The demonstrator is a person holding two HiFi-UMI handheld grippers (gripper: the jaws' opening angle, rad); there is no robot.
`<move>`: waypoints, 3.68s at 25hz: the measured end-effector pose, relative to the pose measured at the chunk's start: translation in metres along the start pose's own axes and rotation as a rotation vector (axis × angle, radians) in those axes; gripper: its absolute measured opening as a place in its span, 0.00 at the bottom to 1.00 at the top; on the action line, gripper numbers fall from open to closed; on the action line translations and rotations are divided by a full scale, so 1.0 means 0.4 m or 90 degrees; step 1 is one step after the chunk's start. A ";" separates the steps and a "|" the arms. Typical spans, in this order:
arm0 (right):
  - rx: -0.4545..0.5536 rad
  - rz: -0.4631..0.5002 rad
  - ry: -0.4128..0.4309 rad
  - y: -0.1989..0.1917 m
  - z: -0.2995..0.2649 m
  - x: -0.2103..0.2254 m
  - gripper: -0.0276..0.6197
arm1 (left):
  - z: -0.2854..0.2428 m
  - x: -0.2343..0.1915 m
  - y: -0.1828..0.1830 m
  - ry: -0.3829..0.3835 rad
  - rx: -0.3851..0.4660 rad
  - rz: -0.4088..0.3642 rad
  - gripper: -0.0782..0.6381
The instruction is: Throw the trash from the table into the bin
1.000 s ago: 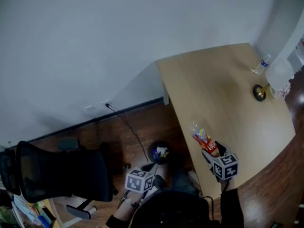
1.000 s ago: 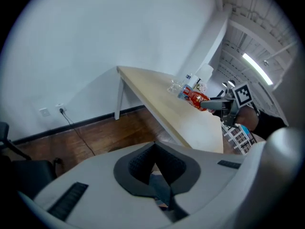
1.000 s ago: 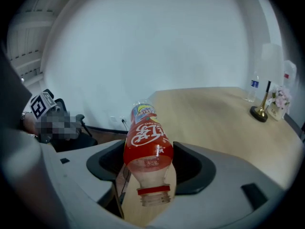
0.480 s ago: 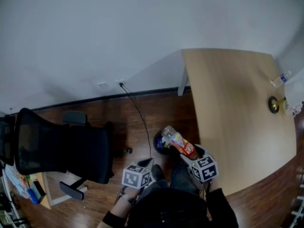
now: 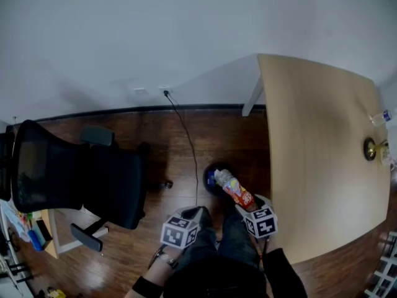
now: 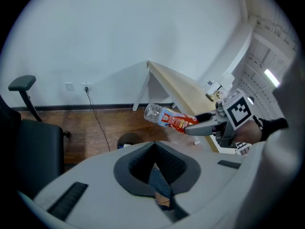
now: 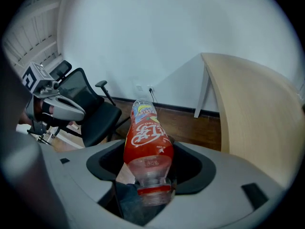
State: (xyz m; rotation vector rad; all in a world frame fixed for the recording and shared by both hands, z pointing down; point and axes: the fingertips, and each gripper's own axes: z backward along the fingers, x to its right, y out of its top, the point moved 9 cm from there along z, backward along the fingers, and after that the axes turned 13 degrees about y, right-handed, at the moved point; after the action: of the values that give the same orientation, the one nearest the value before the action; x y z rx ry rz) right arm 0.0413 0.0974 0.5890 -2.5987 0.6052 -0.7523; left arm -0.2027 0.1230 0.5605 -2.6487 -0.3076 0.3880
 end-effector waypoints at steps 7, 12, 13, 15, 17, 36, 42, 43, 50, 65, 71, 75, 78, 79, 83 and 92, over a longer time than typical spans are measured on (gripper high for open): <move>-0.069 -0.063 -0.001 -0.088 -0.179 0.093 0.54 | -0.115 0.002 -0.053 0.010 -0.045 0.000 0.12; -0.110 -0.107 -0.020 -0.131 -0.325 0.190 0.54 | -0.212 -0.004 -0.082 0.011 -0.069 0.021 0.12; -0.118 -0.116 -0.022 -0.140 -0.358 0.205 0.54 | -0.228 -0.005 -0.090 0.010 -0.075 0.027 0.12; -0.135 -0.135 -0.025 -0.160 -0.419 0.231 0.54 | -0.254 -0.007 -0.105 0.010 -0.087 0.039 0.12; -0.151 -0.152 -0.032 -0.176 -0.473 0.259 0.54 | -0.273 -0.005 -0.118 0.008 -0.098 0.044 0.12; -0.189 -0.263 -0.024 -0.202 -0.656 0.302 0.61 | -0.344 0.005 -0.177 0.011 -0.129 0.054 0.12; -0.142 -0.226 -0.004 -0.190 -0.607 0.255 0.61 | -0.318 -0.004 -0.154 0.005 -0.114 0.052 0.12; -0.138 -0.219 -0.002 -0.187 -0.591 0.246 0.61 | -0.309 -0.005 -0.145 0.003 -0.111 0.051 0.12; -0.069 -0.161 0.016 -0.117 -0.403 0.125 0.61 | -0.237 -0.002 -0.114 -0.008 -0.088 0.024 0.12; 0.044 -0.054 0.074 0.024 0.068 -0.133 0.61 | 0.044 0.025 0.001 -0.043 0.020 -0.079 0.12; 0.077 -0.055 0.074 0.043 0.121 -0.160 0.61 | 0.091 0.039 0.026 -0.049 0.045 -0.090 0.12; 0.089 -0.051 0.089 0.034 0.112 -0.206 0.61 | 0.114 0.042 0.012 -0.058 0.062 -0.099 0.12; 0.093 -0.040 0.078 0.041 0.118 -0.215 0.60 | 0.129 0.046 0.011 -0.059 0.068 -0.113 0.12; 0.102 -0.038 0.070 0.046 0.128 -0.210 0.53 | 0.129 0.047 0.014 -0.059 0.070 -0.116 0.12; 0.156 -0.040 0.068 0.058 0.178 -0.188 0.06 | 0.135 0.050 0.029 -0.056 0.075 -0.114 0.12; 0.141 -0.001 0.081 0.058 0.177 -0.197 0.04 | 0.137 0.058 0.039 -0.050 0.075 -0.121 0.12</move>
State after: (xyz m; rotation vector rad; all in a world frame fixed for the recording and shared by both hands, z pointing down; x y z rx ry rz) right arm 0.0145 0.1327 0.4900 -2.3634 0.5244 -0.9337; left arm -0.1959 0.1372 0.5010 -2.4679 -0.5403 0.4350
